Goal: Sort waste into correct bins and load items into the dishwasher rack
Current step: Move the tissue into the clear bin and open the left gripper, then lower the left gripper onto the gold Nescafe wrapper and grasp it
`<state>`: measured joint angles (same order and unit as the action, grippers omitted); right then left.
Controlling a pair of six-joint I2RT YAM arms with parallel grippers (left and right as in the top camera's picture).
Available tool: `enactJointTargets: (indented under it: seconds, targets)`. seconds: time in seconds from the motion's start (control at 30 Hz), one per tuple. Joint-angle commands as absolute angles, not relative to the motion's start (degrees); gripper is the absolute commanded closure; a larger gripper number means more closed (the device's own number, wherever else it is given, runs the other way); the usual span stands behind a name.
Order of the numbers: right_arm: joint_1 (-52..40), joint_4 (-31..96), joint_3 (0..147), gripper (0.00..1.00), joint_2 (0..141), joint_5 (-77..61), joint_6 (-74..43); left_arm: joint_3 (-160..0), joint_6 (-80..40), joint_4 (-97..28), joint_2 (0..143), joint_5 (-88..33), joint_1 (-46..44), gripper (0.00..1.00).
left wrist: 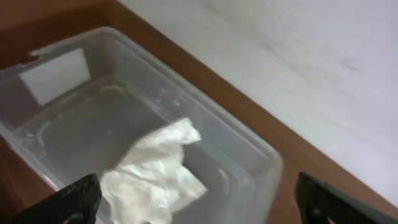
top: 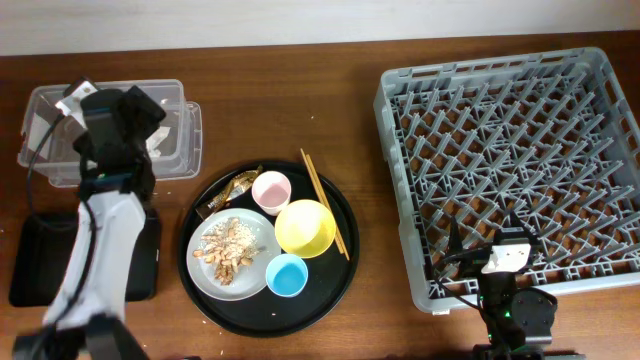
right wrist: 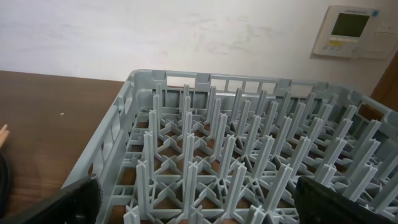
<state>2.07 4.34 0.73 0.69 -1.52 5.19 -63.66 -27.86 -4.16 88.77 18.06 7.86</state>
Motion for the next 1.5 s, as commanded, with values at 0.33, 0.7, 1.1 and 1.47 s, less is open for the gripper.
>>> enactJointTargets:
  seconds: [0.33, 0.7, 1.1, 1.47]
  targets:
    - [2.33, 4.54, 0.32, 0.01, 0.21, -1.23, 5.58, -63.9, -25.15, -34.11, 72.69, -19.75, 6.72, 0.01]
    - [2.33, 4.51, 0.32, 0.01, 0.21, -1.23, 5.58, -62.98, -11.99, -47.4, 73.06, -19.7, 0.45, 0.01]
    - [2.33, 4.51, 0.32, 0.01, 0.21, -1.23, 5.58, -62.98, -8.69, -47.2, 76.77, -10.5, -5.69, 0.01]
    - [2.33, 4.51, 0.32, 0.01, 0.21, -1.23, 5.58, -62.98, -5.82, -43.79, 83.29, -8.43, -7.73, 0.01]
